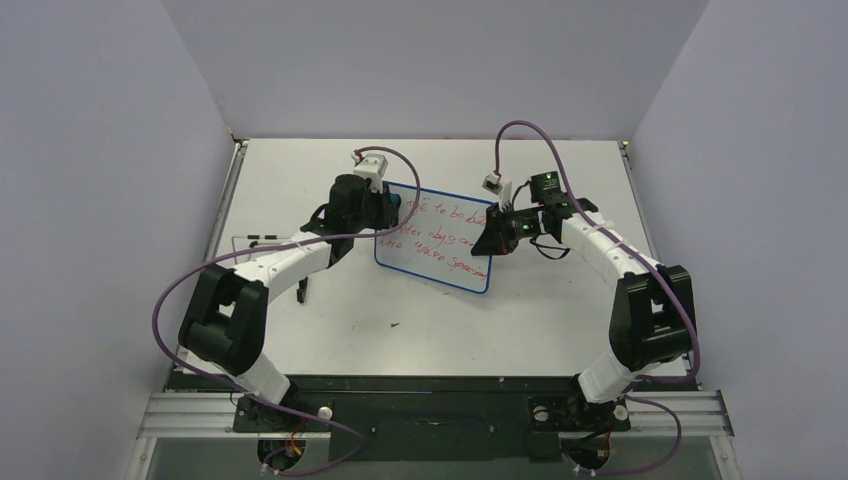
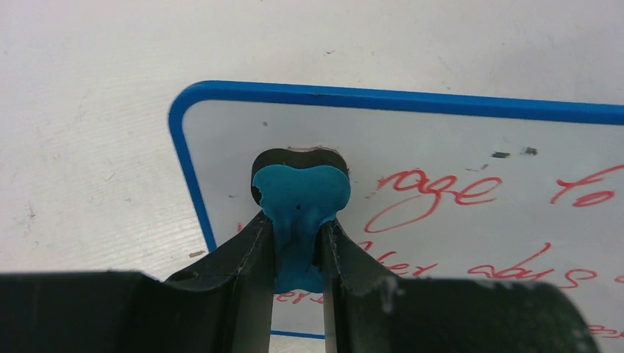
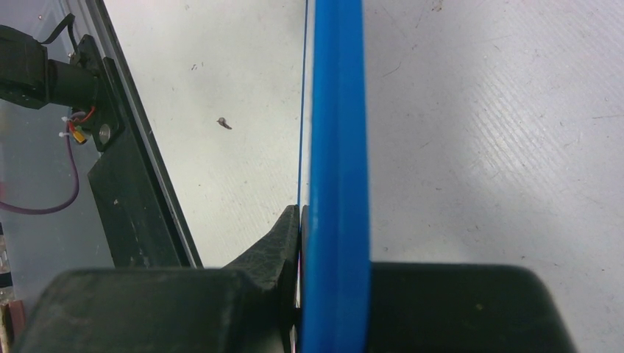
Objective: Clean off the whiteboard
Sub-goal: Erase the whiteboard at the whiteboard stand.
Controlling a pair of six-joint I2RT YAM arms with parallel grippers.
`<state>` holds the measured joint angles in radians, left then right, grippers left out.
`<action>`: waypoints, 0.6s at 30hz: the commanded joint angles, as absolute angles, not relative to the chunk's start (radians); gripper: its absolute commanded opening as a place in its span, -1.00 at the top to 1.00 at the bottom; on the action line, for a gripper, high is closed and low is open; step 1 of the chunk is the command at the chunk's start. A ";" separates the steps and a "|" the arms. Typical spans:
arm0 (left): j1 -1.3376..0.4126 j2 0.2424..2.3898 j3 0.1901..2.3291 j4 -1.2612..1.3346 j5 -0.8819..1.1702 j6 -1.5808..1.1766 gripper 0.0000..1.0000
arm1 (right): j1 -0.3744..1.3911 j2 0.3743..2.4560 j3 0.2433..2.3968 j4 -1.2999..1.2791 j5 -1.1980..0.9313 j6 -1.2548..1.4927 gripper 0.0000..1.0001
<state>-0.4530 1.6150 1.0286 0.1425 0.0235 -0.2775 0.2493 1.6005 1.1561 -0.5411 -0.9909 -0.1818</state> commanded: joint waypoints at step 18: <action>-0.466 1.621 1.047 0.136 -0.052 -0.426 1.00 | 0.281 1.582 1.175 -0.584 -1.043 -0.266 1.00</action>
<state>-0.4805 1.6119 1.0107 0.1761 0.0288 -0.3733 0.2440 1.6005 1.1561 -0.5438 -0.9920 -0.1741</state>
